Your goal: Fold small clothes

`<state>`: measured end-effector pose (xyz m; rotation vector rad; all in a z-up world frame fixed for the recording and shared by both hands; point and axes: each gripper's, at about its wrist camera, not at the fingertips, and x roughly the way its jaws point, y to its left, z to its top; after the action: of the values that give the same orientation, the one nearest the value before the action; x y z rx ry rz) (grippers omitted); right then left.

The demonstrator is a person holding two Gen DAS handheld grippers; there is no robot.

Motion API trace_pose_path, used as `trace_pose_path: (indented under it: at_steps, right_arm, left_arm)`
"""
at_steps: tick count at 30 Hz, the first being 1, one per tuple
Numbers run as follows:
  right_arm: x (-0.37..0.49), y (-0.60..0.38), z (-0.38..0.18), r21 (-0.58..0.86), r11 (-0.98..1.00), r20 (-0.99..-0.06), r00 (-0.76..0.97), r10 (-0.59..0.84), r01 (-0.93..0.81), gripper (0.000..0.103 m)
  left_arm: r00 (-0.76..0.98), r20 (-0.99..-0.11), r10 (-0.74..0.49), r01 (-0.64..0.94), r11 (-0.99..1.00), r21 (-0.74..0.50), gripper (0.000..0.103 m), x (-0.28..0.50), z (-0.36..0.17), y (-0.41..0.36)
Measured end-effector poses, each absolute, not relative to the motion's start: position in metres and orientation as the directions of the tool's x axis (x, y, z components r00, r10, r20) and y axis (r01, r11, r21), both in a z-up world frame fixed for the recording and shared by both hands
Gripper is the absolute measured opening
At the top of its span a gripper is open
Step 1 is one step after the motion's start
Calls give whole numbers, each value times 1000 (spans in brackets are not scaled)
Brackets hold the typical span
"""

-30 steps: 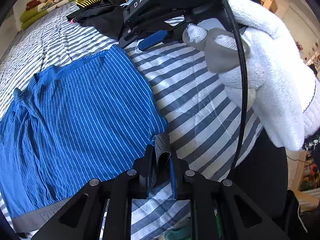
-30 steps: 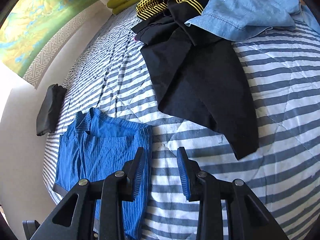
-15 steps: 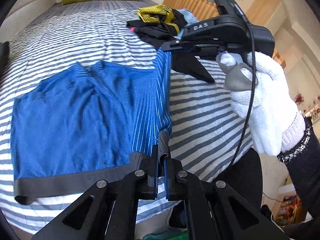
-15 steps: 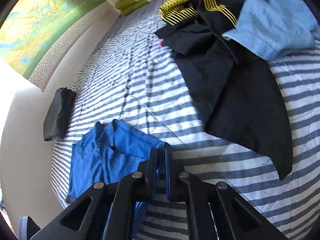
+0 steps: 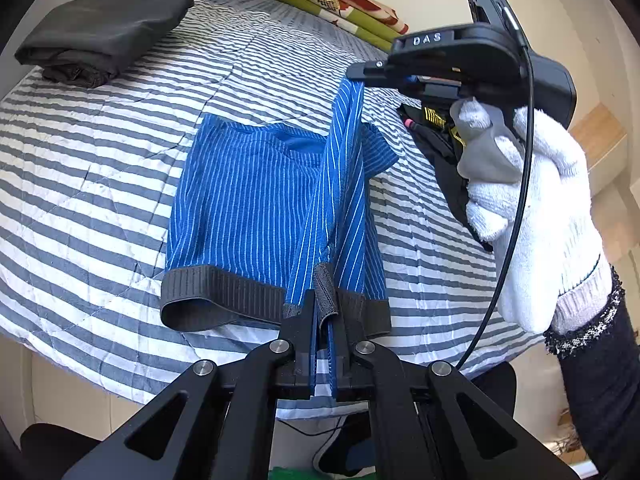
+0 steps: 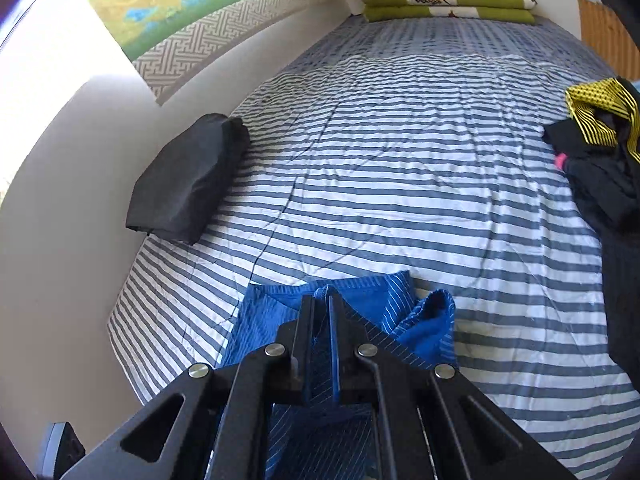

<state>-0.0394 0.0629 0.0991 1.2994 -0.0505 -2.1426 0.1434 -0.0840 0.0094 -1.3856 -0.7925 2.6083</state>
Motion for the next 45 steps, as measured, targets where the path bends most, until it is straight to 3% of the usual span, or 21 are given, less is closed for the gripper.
trace_pose_path:
  at_steps: [7,14,18,20,21,22,25,30,35,40,42,43,45]
  right_arm:
    - [-31,-20,116,241,-753,-791,-325,-518,612,6]
    - [-36,-85,68,202,-719,-869,-216,-444,665,6]
    - [-48,-75,66,223,-735,-871,-208,-445,640,13]
    - [-58,-44,82,314,-731,-821,-213,-529,605,30]
    - [-63,-26,90,343,-733,-796,-232,-559,588,33]
    - [-67,-6,97,354,-741,-780,-256,-571,571,36]
    - [-78,55,98,360,-790,-779,-305,-547,497,36]
    - [-81,121,53,376,-844,-826,-275,-493,383,36]
    - [-72,119,9,490,-804,-814,-153,-560,335,36]
    - [-61,91,-4,464,-801,-831,-128,-542,379,36]
    - [-55,85,-6,451,-799,-837,-121,-533,397,28]
    - [-53,82,-6,419,-806,-850,-133,-510,418,16]
    - [-52,84,-8,298,-857,-891,-199,-408,421,13]
  left_arm:
    - [-637,-722,269,250,-814,-524,3,154,-1,-127]
    - [-557,-789,260,335,-799,-500,4,156,-45,-158]
    - [-530,-802,275,334,-802,-495,12,162,-54,-162]
    - [-535,-808,246,336,-815,-471,25,167,-48,-166]
    - [-542,-817,195,352,-831,-432,45,173,-42,-167]
    - [-559,-815,148,360,-842,-401,56,178,-35,-169]
    - [-587,-801,113,336,-867,-368,57,187,-19,-170]
    - [-582,-811,67,342,-884,-318,57,186,-2,-170]
    - [-562,-825,69,379,-865,-330,57,182,-8,-178]
    - [-529,-842,104,391,-851,-351,57,172,-25,-183]
    - [-496,-863,97,391,-862,-322,55,165,-36,-181]
    - [-461,-884,80,402,-869,-288,54,163,-43,-180]
    - [-447,-891,81,400,-872,-280,53,165,-47,-181]
